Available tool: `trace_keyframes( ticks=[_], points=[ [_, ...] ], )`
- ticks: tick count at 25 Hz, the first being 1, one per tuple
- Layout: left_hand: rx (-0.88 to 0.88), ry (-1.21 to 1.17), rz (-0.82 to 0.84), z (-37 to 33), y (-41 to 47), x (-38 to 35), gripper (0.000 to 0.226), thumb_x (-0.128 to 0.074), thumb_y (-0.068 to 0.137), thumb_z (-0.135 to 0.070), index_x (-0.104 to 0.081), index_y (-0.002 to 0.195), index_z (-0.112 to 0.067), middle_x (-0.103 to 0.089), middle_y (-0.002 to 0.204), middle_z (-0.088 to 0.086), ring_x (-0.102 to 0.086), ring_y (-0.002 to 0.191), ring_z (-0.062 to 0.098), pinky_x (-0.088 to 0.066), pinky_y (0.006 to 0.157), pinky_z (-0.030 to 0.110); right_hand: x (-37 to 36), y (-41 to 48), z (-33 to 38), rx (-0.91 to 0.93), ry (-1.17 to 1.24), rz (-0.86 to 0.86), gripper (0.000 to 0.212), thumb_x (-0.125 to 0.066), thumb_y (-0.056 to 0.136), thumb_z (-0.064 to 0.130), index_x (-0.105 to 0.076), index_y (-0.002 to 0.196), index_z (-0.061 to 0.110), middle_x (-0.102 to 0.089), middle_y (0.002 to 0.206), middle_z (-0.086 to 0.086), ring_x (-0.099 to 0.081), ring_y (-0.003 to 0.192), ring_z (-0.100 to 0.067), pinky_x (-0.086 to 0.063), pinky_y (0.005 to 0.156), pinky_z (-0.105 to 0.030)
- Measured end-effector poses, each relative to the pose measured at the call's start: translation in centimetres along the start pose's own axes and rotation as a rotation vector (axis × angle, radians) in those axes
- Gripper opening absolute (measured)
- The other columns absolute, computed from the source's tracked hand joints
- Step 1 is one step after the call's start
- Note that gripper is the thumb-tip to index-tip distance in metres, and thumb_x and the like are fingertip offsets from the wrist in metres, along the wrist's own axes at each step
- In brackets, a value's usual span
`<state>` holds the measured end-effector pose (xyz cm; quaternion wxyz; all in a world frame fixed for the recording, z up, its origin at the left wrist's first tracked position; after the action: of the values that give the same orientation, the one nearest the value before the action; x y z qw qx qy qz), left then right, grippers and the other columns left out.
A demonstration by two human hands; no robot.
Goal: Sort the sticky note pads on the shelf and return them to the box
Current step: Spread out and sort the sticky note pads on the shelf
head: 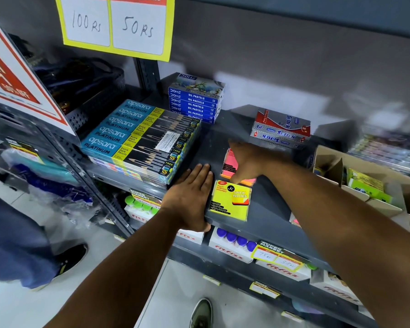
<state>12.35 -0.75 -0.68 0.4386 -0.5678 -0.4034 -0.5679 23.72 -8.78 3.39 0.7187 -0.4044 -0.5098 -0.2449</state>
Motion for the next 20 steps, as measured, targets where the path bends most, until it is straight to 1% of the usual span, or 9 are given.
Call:
trace_keyframes(
  ticks=[2,5,7,9,11,13,16,18,20],
  points=[
    [0.0,-0.001,-0.005,0.0,0.0,0.1,0.123,-0.047,0.063,-0.072,0.008,0.148,-0.004,0.015,0.159,0.014,0.019,0.145,0.024,0.009,0.117,0.038,-0.1,0.2,0.1,0.017,0.032,-0.004,0.116,-0.083,0.063,0.031,-0.008,0.149,0.009,-0.03,0.152,-0.016,-0.038,0.131,-0.031,-0.042,0.1,-0.041],
    [0.0,-0.004,-0.016,0.0,0.1,0.1,0.122,-0.048,0.062,-0.072,0.006,0.149,-0.004,0.012,0.16,0.014,0.017,0.145,0.024,0.01,0.117,0.037,-0.4,0.5,-0.2,0.01,0.041,-0.011,0.117,-0.08,0.06,0.034,-0.008,0.149,0.012,-0.032,0.151,-0.015,-0.04,0.129,-0.03,-0.045,0.097,-0.039],
    [0.003,-0.004,-0.017,0.1,0.1,0.1,0.122,-0.048,0.062,-0.072,0.005,0.149,-0.004,0.011,0.16,0.014,0.016,0.145,0.024,0.011,0.116,0.036,-0.7,0.8,-0.3,0.003,0.025,-0.011,0.119,-0.077,0.056,0.037,-0.007,0.15,0.015,-0.029,0.153,-0.013,-0.038,0.13,-0.03,-0.045,0.095,-0.038],
    [0.005,-0.003,-0.016,0.1,0.1,0.0,0.123,-0.047,0.061,-0.072,0.005,0.149,-0.004,0.011,0.16,0.014,0.016,0.145,0.024,0.011,0.116,0.036,-0.9,1.0,-0.3,-0.004,-0.003,-0.034,0.122,-0.073,0.053,0.044,-0.004,0.15,0.018,-0.025,0.154,-0.012,-0.036,0.132,-0.03,-0.044,0.095,-0.038],
    [0.006,-0.002,-0.014,0.1,0.1,0.0,0.123,-0.046,0.061,-0.073,0.005,0.149,-0.004,0.011,0.16,0.014,0.016,0.145,0.023,0.011,0.116,0.036,-0.8,1.2,-0.3,-0.007,-0.016,-0.085,0.122,-0.07,0.052,0.053,-0.005,0.149,0.02,-0.025,0.155,-0.011,-0.037,0.132,-0.031,-0.044,0.094,-0.041],
    [0.007,0.0,-0.017,0.1,0.1,0.0,0.123,-0.046,0.06,-0.073,0.004,0.149,-0.004,0.01,0.16,0.014,0.016,0.146,0.023,0.011,0.116,0.036,-0.6,1.3,0.0,0.005,-0.014,-0.132,0.12,-0.068,0.051,0.058,-0.011,0.148,0.016,-0.031,0.152,-0.012,-0.041,0.129,-0.032,-0.044,0.094,-0.042],
    [0.005,0.002,-0.017,0.0,0.1,0.0,0.122,-0.047,0.061,-0.073,0.004,0.149,-0.004,0.01,0.16,0.014,0.016,0.146,0.024,0.01,0.116,0.037,-0.3,1.3,0.0,0.013,0.04,-0.167,0.105,-0.071,0.05,0.053,-0.029,0.138,0.013,-0.046,0.14,-0.014,-0.05,0.117,-0.031,-0.049,0.089,-0.044],
    [0.005,0.001,-0.019,0.1,0.0,0.1,0.122,-0.047,0.061,-0.072,0.004,0.149,-0.004,0.01,0.16,0.015,0.015,0.146,0.024,0.01,0.116,0.037,-0.2,1.2,-0.1,0.013,0.079,-0.183,0.1,-0.072,0.05,0.052,-0.033,0.135,0.015,-0.05,0.135,-0.013,-0.052,0.112,-0.03,-0.051,0.084,-0.041],
    [0.004,0.0,-0.02,0.1,0.0,0.1,0.122,-0.047,0.061,-0.072,0.004,0.149,-0.004,0.01,0.16,0.015,0.016,0.146,0.023,0.01,0.116,0.037,-0.2,1.2,-0.2,0.024,0.105,-0.186,0.102,-0.072,0.051,0.052,-0.031,0.137,0.018,-0.048,0.137,-0.011,-0.051,0.113,-0.029,-0.049,0.082,-0.037]
  ],
)
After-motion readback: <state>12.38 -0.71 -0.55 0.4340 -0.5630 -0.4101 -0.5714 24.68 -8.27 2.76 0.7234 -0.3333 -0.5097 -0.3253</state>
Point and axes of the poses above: each hand's wrist, its own y-axis towards the middle knuckle, its own x-axis out of the back of the hand, z = x × y, the point moved 10 cm from there along y, towards the middle knuckle
